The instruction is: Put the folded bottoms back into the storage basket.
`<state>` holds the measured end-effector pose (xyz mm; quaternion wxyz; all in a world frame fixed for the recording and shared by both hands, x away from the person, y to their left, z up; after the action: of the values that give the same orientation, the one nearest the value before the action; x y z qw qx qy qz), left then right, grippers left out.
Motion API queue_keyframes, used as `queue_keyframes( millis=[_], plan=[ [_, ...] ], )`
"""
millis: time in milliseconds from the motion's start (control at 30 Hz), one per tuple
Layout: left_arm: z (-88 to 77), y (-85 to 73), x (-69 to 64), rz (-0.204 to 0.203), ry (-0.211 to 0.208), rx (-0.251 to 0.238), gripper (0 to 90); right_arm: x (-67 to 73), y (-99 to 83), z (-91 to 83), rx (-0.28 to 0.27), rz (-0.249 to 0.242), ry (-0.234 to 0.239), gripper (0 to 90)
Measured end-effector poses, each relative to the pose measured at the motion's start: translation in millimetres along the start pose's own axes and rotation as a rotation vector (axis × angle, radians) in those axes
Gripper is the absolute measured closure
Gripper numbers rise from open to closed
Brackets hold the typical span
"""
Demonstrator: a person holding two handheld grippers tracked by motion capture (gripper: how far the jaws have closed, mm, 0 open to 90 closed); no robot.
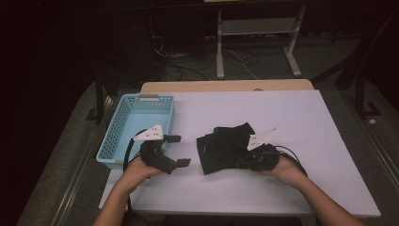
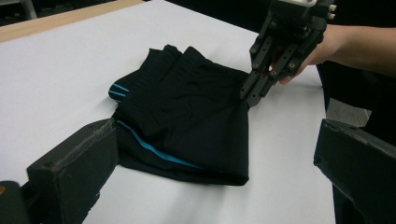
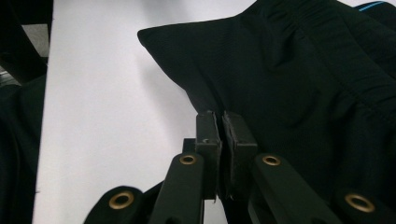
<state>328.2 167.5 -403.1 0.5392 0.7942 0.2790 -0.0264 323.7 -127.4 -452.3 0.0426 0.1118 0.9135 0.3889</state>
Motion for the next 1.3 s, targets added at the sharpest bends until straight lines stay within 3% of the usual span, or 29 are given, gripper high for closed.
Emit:
queue_keyframes(
  millis=[400,900,1300],
  plan=[
    [0.2,-0.3,-0.4,0.004,-0.001,0.002,0.0,14.2,2.4,1.4,-0.023,-0.013,0.029,84.4],
    [0.2,-0.3,-0.3,0.003,-0.001,0.005,0.0,32.5,2.9,6.3,-0.012,-0.053,0.091,84.4],
    [0.2,-0.2,-0.1,0.001,-0.003,0.003,0.0,43.4,4.3,8.4,-0.002,-0.075,0.116,84.4]
  ],
)
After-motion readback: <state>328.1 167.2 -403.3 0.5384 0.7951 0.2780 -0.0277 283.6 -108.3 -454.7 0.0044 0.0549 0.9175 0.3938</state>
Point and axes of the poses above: each handheld gripper's, and its own axes: z roughly forward along the jaws, y roughly out of its top, x roughly to its left, the point moved 4 cm from there along z, roughly forward along the jaws, and after that the axes turned 10 degrees about -z, right-handed, at the moved point
